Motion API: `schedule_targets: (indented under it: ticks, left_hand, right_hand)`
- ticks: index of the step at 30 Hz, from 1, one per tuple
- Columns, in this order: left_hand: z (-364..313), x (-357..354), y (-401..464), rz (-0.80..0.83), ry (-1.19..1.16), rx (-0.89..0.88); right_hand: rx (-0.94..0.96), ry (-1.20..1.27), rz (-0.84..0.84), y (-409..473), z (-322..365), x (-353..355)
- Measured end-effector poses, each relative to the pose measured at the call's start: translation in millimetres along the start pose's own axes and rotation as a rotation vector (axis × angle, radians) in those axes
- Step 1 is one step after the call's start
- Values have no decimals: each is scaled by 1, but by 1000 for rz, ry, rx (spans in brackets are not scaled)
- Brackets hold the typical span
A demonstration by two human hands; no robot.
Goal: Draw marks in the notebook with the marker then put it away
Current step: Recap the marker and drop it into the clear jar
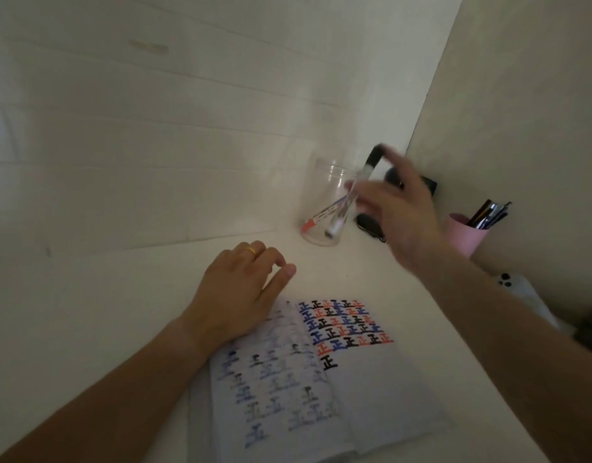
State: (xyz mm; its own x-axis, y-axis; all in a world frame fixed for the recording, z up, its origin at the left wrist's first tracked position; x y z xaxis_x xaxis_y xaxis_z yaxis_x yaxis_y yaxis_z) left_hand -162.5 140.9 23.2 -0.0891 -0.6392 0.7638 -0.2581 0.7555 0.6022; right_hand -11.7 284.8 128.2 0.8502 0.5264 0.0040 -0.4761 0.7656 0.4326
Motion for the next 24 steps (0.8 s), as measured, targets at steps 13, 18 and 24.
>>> schedule_targets:
  ticks: [13,18,24]
  left_hand:
    - [3,-2,2,-13,34,0]
    - [7,-6,2,1,40,12]
    - [8,-7,3,9,46,13]
  right_hand:
    - [284,-708,-404,122,0,-8]
    - [220,-958,-369,136,-24,-15]
    - [151,-1048,-317,139,-41,-11]
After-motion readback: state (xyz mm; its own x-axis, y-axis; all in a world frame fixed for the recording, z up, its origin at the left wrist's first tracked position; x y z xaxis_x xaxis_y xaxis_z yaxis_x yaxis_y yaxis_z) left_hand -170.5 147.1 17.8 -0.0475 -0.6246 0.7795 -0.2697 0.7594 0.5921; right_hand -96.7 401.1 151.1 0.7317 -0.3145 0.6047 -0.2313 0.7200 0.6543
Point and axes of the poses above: each hand's wrist, its own y-axis towards the middle knuckle, its own x-axis out of the back of the hand, z = x × y, the point moved 8 cm from there along y, towards the middle knuckle, and after that the axes turned 1 degree about x, right-handed, at the moved point
